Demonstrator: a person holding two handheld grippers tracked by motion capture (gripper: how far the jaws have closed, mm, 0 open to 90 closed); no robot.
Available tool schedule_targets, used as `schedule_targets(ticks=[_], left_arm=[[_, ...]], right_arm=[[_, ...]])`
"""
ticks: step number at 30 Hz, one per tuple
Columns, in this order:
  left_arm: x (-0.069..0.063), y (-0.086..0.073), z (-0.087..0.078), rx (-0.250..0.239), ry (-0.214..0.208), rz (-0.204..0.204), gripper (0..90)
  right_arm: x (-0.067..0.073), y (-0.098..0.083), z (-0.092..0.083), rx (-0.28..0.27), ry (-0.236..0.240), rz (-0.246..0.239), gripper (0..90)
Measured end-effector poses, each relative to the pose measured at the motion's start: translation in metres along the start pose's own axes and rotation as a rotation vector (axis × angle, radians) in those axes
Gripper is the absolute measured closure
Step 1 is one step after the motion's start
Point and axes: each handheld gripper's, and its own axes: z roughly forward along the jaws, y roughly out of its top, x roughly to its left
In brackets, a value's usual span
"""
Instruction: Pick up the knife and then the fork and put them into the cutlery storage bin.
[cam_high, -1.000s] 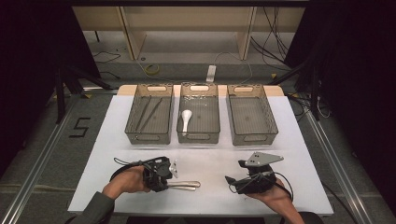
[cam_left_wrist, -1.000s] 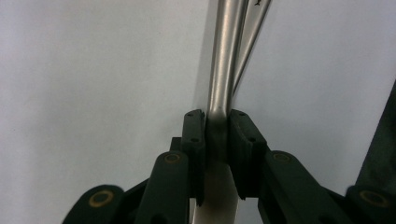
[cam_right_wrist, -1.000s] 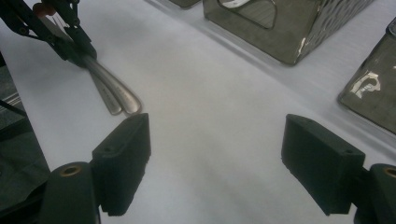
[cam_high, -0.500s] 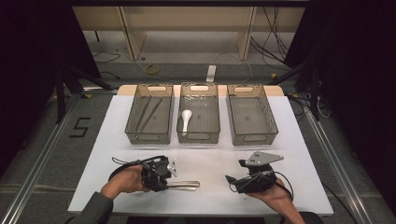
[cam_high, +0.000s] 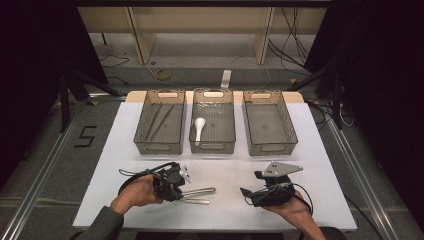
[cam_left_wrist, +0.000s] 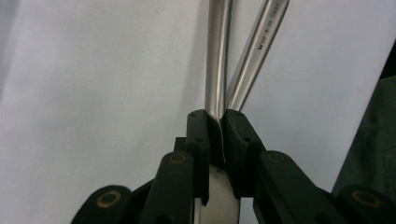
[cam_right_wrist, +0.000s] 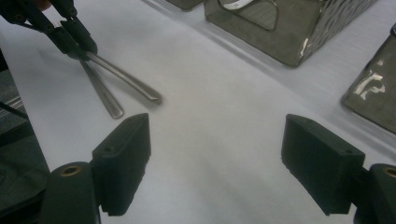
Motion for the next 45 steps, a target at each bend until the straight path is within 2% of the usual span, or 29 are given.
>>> schedule_targets(ticks=[2,6,8,12,16,18,19,22,25,30,33,34,36,40,45], left_arm=[[0.000,0.001,0.000,-0.003,-0.002,-0.022,80.5],[0.000,0.003,0.000,-0.017,0.021,-0.065,80.7],[0.001,0.003,-0.001,-0.018,0.012,-0.069,80.8],[0.002,0.004,-0.006,-0.049,0.014,-0.100,81.1],[0.003,0.005,-0.009,-0.088,-0.030,-0.120,81.4],[0.002,0.006,-0.009,-0.094,-0.038,-0.117,81.7],[0.001,0.007,-0.009,-0.096,-0.048,-0.120,82.1],[-0.001,0.009,-0.009,-0.082,-0.040,-0.114,82.6],[-0.002,0.010,-0.011,-0.103,-0.073,-0.123,82.8],[-0.003,0.012,-0.016,-0.115,-0.093,-0.111,83.0],[-0.007,0.014,-0.015,-0.101,-0.103,-0.098,83.0],[-0.008,0.014,-0.015,-0.106,-0.101,-0.090,83.0],[-0.010,0.016,-0.015,-0.098,-0.125,-0.077,83.0],[-0.016,0.020,-0.015,-0.106,-0.132,-0.061,83.1],[-0.022,0.024,-0.020,-0.106,-0.145,-0.035,83.0]], right_arm=[[0.001,0.000,0.001,0.001,0.003,-0.005,25.0],[0.002,0.001,0.002,0.003,0.004,-0.006,25.0],[0.002,0.002,0.002,0.002,0.005,-0.005,25.0],[0.003,0.002,0.003,0.001,0.010,-0.007,25.0],[0.005,0.006,0.004,-0.011,0.020,-0.020,25.0],[0.007,0.010,0.006,-0.020,0.027,-0.037,25.0],[0.009,0.013,0.007,-0.024,0.034,-0.049,25.0],[0.016,0.022,0.012,-0.035,0.053,-0.085,25.0],[0.026,0.028,0.025,-0.005,0.076,-0.135,25.3],[0.039,0.037,0.041,0.027,0.121,-0.214,26.6],[0.045,0.042,0.046,0.032,0.150,-0.253,28.8],[0.048,0.044,0.048,0.042,0.159,-0.277,29.8],[0.053,0.046,0.053,0.063,0.184,-0.307,30.9],[0.060,0.046,0.067,0.120,0.207,-0.380,33.7],[0.064,0.046,0.076,0.165,0.239,-0.440,41.9]])
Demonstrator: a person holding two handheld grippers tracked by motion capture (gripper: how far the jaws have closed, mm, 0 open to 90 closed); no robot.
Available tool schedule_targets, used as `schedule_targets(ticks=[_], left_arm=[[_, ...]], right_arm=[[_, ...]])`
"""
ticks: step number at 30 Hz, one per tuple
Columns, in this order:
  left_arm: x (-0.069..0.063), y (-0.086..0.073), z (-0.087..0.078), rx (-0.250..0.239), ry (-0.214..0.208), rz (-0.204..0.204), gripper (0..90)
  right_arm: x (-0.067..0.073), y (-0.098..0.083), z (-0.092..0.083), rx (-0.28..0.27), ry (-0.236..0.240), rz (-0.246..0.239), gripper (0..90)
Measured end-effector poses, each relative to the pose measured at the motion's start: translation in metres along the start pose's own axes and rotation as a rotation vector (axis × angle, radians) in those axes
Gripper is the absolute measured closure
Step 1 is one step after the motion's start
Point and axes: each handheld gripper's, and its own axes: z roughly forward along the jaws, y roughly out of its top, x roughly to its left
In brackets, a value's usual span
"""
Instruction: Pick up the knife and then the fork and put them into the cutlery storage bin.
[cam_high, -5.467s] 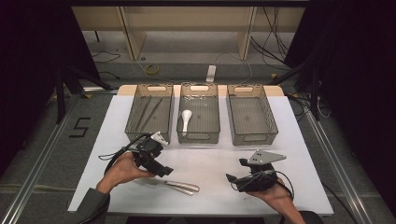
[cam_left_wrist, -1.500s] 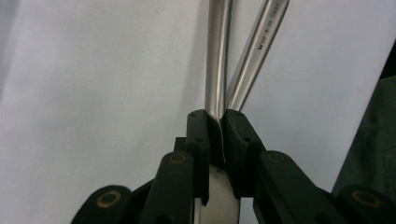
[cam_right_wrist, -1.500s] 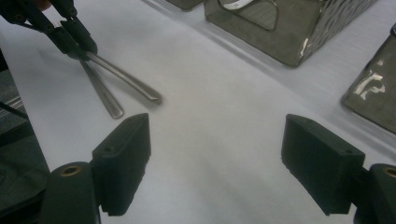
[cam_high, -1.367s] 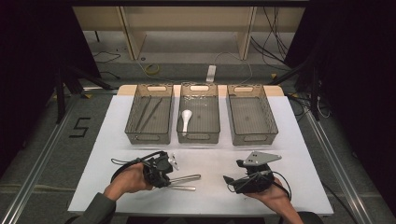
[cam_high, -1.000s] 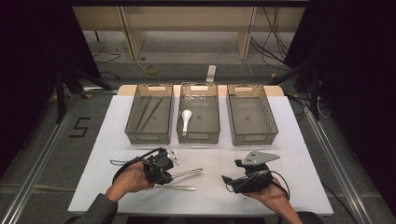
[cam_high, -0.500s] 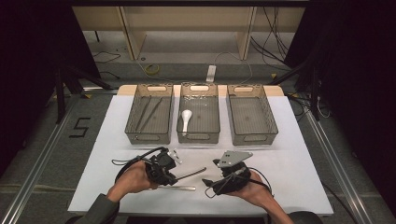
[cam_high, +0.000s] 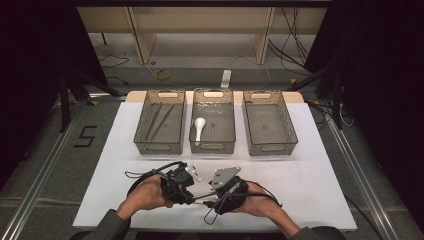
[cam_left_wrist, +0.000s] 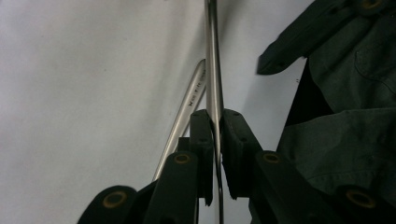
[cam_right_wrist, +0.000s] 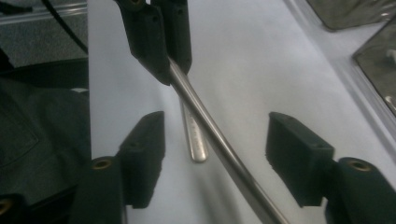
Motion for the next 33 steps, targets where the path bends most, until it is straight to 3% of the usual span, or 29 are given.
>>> schedule_targets(ticks=[13,17,19,22,24,27,28,33], left_arm=[[-0.006,0.004,-0.002,-0.003,-0.029,0.036,83.0],[-0.009,0.003,0.001,0.003,-0.021,0.080,82.8],[-0.010,0.005,0.001,0.039,0.005,0.122,82.4],[-0.012,0.004,0.002,0.045,0.008,0.141,79.3],[-0.013,0.004,0.001,0.033,0.017,0.138,78.1],[-0.012,0.007,-0.006,0.003,0.043,0.116,62.1],[-0.011,0.007,-0.008,-0.003,0.048,0.123,61.8],[-0.007,0.008,-0.017,-0.112,0.097,0.042,47.1]], right_arm=[[0.003,0.000,0.005,0.050,0.033,-0.068,69.1],[0.005,0.000,0.005,0.065,0.060,-0.102,75.6],[0.007,0.000,0.007,0.073,0.084,-0.116,80.3],[0.011,0.000,0.010,0.079,0.095,-0.158,84.2],[0.012,0.000,0.010,0.083,0.116,-0.151,84.4],[0.009,0.000,0.009,0.084,0.095,-0.135,84.5],[0.009,0.000,0.009,0.084,0.088,-0.129,84.5],[0.003,-0.002,0.007,0.097,0.049,-0.078,84.6]])
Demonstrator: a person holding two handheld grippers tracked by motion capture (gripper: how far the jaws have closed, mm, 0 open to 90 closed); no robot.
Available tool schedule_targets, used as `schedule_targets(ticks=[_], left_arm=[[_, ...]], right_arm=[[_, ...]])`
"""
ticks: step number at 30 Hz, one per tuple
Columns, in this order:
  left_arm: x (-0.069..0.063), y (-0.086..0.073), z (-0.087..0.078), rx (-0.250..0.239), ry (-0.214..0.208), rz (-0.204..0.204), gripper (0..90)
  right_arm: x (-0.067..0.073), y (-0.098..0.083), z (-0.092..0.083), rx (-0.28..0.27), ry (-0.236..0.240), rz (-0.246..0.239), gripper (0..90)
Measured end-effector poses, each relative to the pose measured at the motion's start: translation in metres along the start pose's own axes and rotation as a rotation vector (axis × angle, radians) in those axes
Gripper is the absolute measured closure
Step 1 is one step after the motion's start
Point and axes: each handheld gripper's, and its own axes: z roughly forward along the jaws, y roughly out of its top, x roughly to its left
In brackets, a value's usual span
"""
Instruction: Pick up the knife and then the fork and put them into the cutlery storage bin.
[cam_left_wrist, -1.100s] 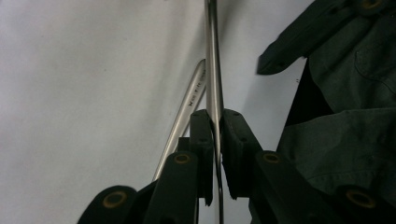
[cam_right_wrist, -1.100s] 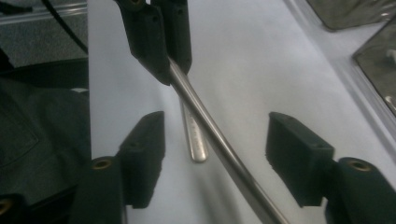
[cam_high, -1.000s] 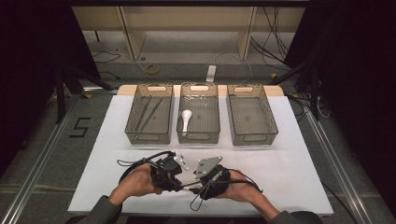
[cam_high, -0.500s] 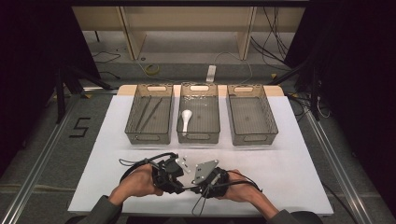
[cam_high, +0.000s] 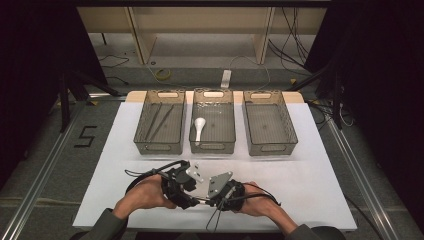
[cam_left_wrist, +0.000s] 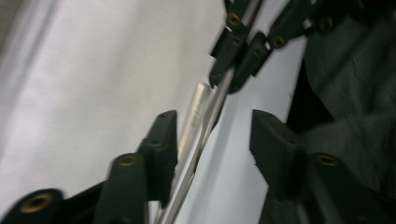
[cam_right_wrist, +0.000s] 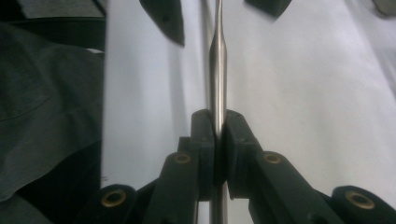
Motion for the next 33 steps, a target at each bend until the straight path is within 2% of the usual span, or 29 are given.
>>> schedule_targets(ticks=[2,3,8,11,14,16,19,21,23,29,33], left_arm=[[0.003,0.000,-0.005,-0.053,-0.008,-0.007,43.0],[0.004,0.001,-0.007,-0.077,-0.021,-0.027,42.8],[0.007,0.000,-0.015,-0.129,0.029,-0.073,33.6],[0.010,-0.002,-0.020,-0.152,0.045,-0.096,30.9],[0.012,-0.003,-0.024,-0.203,0.050,-0.113,28.0],[0.013,-0.004,-0.025,-0.218,0.054,-0.117,26.0],[0.015,-0.007,-0.026,-0.235,0.057,-0.125,22.4],[0.017,-0.009,-0.025,-0.256,0.050,-0.132,20.9],[0.020,-0.012,-0.023,-0.277,0.066,-0.131,19.6],[0.029,-0.023,-0.021,-0.346,0.093,-0.196,18.7],[0.033,-0.030,-0.019,-0.357,0.107,-0.214,17.7]], right_arm=[[-0.004,-0.003,-0.001,0.001,-0.013,0.008,84.6],[-0.006,-0.003,-0.003,0.001,-0.014,0.025,84.6],[-0.014,-0.010,-0.009,0.003,-0.044,0.100,84.6],[-0.021,-0.017,-0.014,-0.004,-0.062,0.121,84.6],[-0.029,-0.024,-0.018,0.004,-0.096,0.168,84.6],[-0.035,-0.030,-0.022,0.007,-0.127,0.207,84.6],[-0.042,-0.037,-0.032,-0.030,-0.159,0.267,84.5],[-0.046,-0.039,-0.037,-0.055,-0.181,0.288,84.6],[-0.049,-0.043,-0.042,-0.069,-0.197,0.292,84.5],[-0.053,-0.046,-0.054,-0.096,-0.235,0.328,84.5],[-0.060,-0.048,-0.062,-0.109,-0.262,0.359,84.5]])
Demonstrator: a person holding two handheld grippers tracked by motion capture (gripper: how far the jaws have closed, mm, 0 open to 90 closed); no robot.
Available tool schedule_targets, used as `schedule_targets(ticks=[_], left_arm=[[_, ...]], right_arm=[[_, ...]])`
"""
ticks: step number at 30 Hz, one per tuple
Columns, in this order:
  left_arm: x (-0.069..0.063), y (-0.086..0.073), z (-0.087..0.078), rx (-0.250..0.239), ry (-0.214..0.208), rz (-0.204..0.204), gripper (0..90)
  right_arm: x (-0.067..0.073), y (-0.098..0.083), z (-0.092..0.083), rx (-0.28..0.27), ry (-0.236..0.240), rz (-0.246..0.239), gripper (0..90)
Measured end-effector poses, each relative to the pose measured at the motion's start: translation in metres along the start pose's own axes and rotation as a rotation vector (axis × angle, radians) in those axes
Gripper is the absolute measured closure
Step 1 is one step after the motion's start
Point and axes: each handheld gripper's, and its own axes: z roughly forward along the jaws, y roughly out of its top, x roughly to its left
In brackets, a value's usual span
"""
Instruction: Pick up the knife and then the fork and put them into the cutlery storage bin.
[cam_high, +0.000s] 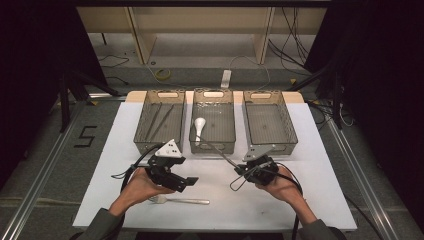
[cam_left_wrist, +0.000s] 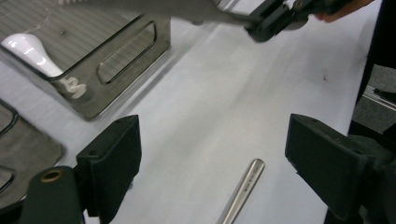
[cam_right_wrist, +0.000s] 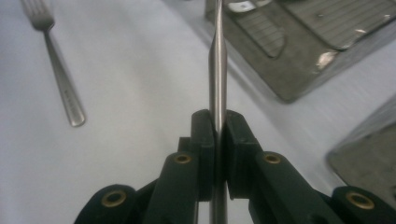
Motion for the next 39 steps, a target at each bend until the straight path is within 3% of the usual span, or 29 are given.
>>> schedule_targets(ticks=[7,12,15,20,23,29,34,39], left_arm=[[0.008,-0.012,-0.004,-0.032,0.027,-0.036,17.3],[0.011,-0.020,-0.006,-0.027,0.037,-0.047,17.3],[0.011,-0.023,-0.007,-0.019,0.037,-0.053,17.3],[0.013,-0.026,-0.008,-0.026,0.033,-0.066,17.0],[0.013,-0.027,-0.009,-0.034,0.032,-0.069,17.0],[0.013,-0.029,-0.009,-0.042,0.034,-0.070,16.6],[0.013,-0.030,-0.011,-0.076,0.037,-0.089,16.0],[0.013,-0.032,-0.011,-0.068,0.046,-0.084,15.9]], right_arm=[[-0.021,0.002,-0.016,-0.041,-0.061,0.068,84.5],[-0.042,0.004,-0.025,-0.054,-0.108,0.114,84.5],[-0.056,0.006,-0.028,-0.064,-0.109,0.164,84.5],[-0.074,0.016,-0.032,-0.059,-0.143,0.200,84.5],[-0.087,0.021,-0.031,-0.063,-0.143,0.230,84.5],[-0.107,0.029,-0.026,-0.052,-0.186,0.280,84.5],[-0.121,0.032,-0.020,-0.045,-0.206,0.330,84.4],[-0.131,0.032,-0.013,-0.034,-0.221,0.377,84.4]])
